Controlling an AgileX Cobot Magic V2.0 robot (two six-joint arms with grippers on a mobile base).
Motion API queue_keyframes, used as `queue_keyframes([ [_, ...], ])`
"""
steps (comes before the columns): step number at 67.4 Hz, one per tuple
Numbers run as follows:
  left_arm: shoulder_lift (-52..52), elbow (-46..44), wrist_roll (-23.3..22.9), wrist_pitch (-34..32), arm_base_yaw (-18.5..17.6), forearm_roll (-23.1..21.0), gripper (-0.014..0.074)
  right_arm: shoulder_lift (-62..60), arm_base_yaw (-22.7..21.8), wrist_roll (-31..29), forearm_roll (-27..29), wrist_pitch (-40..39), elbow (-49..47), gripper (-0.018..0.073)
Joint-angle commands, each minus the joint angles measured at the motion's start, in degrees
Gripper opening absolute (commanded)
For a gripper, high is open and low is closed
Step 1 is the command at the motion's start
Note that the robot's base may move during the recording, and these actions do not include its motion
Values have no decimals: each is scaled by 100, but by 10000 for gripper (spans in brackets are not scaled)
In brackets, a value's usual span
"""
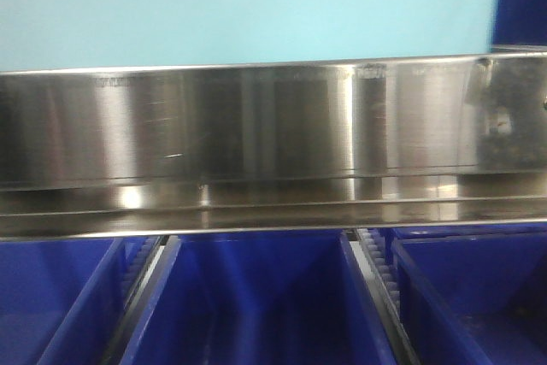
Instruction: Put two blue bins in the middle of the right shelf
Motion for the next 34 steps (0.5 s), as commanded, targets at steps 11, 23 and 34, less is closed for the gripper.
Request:
queue_keyframes([
  [11, -82, 3, 28, -16, -9, -43, 563, -250, -7, -57, -78, -138, -65, 405],
  [23, -268, 3, 28, -16, -9, -43, 557, -323, -7, -57, -78, -138, -65, 568],
  [34, -604, 3, 28, -16, -9, -43, 557, -483, -7, -57, -78, -138, -65, 568],
])
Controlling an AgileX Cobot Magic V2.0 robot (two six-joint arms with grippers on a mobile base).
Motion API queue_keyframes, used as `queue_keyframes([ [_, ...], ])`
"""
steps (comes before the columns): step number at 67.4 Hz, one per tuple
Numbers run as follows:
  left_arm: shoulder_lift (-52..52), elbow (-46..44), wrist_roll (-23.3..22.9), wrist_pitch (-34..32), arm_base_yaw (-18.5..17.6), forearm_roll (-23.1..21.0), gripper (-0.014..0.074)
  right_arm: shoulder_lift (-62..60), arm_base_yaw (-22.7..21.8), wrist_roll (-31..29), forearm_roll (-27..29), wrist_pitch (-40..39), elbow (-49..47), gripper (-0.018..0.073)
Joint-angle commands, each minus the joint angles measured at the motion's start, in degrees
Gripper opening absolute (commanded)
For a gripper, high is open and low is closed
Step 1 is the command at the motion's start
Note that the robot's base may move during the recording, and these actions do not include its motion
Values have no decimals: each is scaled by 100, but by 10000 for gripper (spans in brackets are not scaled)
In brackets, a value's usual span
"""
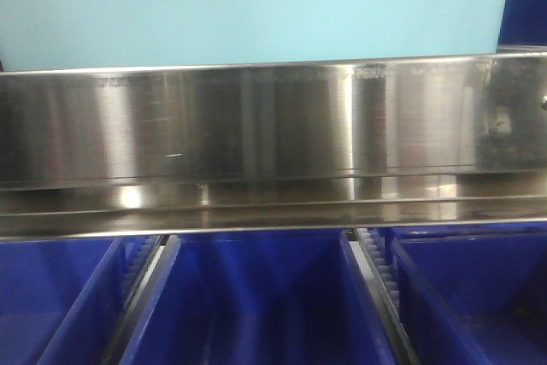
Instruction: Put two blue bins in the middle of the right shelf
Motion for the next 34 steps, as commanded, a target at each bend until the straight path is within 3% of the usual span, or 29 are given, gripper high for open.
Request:
queue_keyframes([
  [1, -244, -10, 3, -39, -9, -43, 557, -206, -7, -34, -64, -69, -54, 568],
  [13, -441, 98, -9, -99, -9, -55, 545, -526, -7, -11, -64, -69, 308, 568],
  [27, -406, 805, -9, -689, -9, -566, 491, -544, -7, -11, 6, -69, 957, 568],
  [34, -406, 1200, -9, -1018, -9, -604, 484, -540, -7, 35, 21, -92, 1332, 568],
])
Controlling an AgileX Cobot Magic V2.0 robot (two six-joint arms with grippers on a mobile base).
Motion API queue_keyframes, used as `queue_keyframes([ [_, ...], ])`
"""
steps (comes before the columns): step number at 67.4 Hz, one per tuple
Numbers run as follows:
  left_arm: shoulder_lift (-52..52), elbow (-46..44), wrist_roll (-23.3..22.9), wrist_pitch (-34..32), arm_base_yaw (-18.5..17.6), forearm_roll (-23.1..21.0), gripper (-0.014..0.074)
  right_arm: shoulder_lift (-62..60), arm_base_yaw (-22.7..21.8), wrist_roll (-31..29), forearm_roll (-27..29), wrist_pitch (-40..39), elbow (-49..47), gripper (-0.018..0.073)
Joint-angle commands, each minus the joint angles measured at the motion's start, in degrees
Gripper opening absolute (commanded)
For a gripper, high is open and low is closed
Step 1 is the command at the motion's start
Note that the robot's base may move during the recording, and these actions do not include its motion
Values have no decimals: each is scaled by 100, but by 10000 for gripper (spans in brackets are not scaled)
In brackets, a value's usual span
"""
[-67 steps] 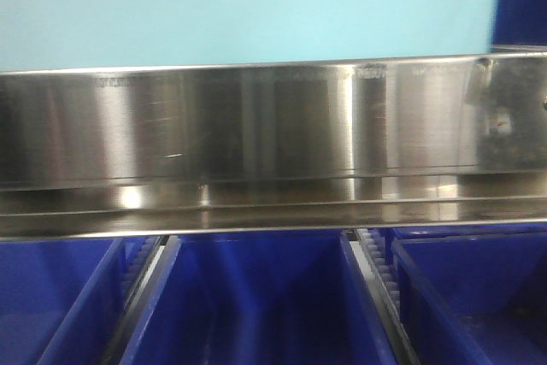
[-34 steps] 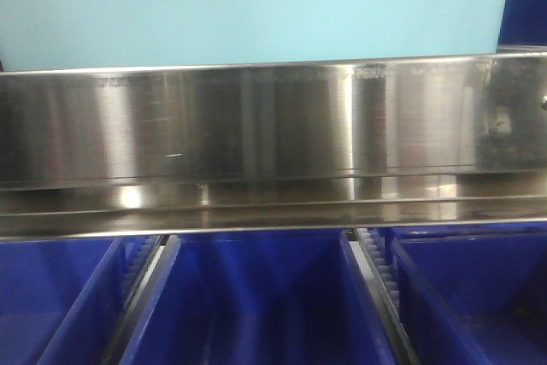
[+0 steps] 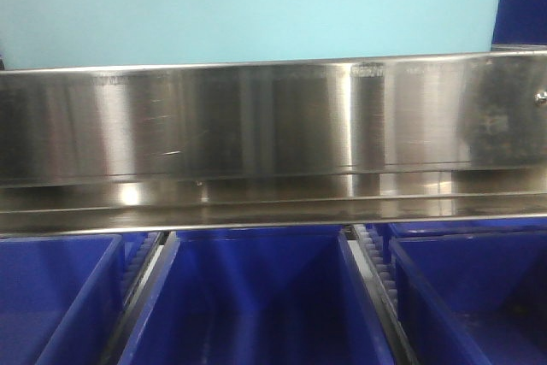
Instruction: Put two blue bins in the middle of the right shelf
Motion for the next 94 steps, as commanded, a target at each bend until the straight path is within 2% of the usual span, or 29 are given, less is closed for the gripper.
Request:
queue_keyframes([
  [1, -2, 307, -9, -396, -9, -99, 484, -18, -7, 51, -6, -107, 277, 568],
  [22, -2, 1012, -9, -694, -9, -247, 484, -18, -7, 176, 42, -487, 1233, 568],
  [34, -2, 1106, 1, -712, -9, -422, 484, -18, -7, 176, 459, -784, 1574, 568],
  [67, 343, 1106, 10, -178, -9, -444, 484, -18, -7, 176, 712, -782, 1593, 568],
  [84, 557, 1106, 10, -113, -9, -503, 484, 87, -7, 176, 725, -805, 1704, 568],
  [94, 561, 1106, 10, -113, -9, -515, 477, 244, -7, 176, 937, -888, 1768, 559],
])
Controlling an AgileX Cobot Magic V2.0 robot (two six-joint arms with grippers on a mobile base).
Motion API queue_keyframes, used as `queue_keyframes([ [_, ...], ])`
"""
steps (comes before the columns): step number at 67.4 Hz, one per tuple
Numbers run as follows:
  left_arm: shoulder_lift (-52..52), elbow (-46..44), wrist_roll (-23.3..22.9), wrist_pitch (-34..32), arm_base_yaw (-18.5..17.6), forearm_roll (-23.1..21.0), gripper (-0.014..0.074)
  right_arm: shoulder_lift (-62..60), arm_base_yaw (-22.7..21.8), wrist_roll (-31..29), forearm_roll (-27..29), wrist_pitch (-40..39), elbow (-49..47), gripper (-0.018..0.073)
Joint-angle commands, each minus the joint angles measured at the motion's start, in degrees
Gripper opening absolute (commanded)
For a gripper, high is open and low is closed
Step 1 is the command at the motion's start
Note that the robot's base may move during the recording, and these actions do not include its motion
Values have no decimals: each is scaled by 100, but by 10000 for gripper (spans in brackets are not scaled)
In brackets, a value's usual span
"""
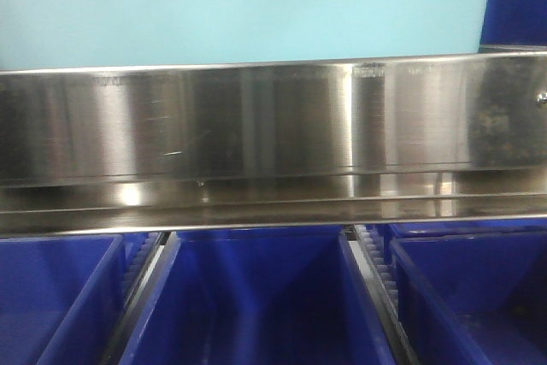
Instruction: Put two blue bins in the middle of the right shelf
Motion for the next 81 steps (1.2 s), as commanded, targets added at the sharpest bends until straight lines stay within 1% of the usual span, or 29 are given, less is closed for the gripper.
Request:
queue_keyframes([
  [1, 159, 37, 0, -40, -22, 2, 475, 239, 15, -76, 234, -37, 154, 552],
  [6, 159, 37, 0, -40, -22, -49, 419, 279, 15, -76, 394, -116, 154, 485],
  [10, 159, 37, 0, -40, -22, -92, 330, 279, 15, -76, 480, -198, 154, 390],
  [15, 159, 37, 0, -57, -22, -176, 181, 279, 15, -76, 491, -232, 154, 222],
  [19, 159, 37, 0, -78, -22, -205, 48, 279, 15, -76, 491, -232, 154, 74],
  [20, 159, 37, 0, -78, -22, -221, -1, 279, 15, -76, 491, -232, 154, 21],
  [21, 159, 37, 0, -78, -22, -221, -33, 279, 15, -76, 491, -232, 154, 3],
  [22, 159, 37, 0, -78, -22, -221, -48, 279, 15, -76, 491, -232, 154, -46],
  [24, 159, 37, 0, -78, -22, -235, -111, 279, 15, -76, 491, -232, 154, -109],
  [27, 159, 37, 0, -87, -22, -272, -109, 279, 15, -76, 491, -247, 154, -167],
  [35, 159, 37, 0, -98, -22, -326, -111, 279, 15, -76, 491, -329, 154, -153],
  [49, 95, -15, 0, -136, -22, -379, -111, 209, 15, -76, 491, -490, 154, -153],
  [58, -31, -236, 0, -166, -22, -482, -111, 34, 15, -76, 491, -659, 106, -153],
  [66, -150, -512, 0, -207, -22, -678, -111, -95, 15, -76, 491, -669, -189, -153],
  [71, -265, -735, 0, -230, -22, -765, -111, -179, 15, -76, 491, -669, -537, -153],
  [81, -452, -1175, 0, -358, -22, -808, -111, -241, 15, -99, 491, -579, -1256, -153],
])
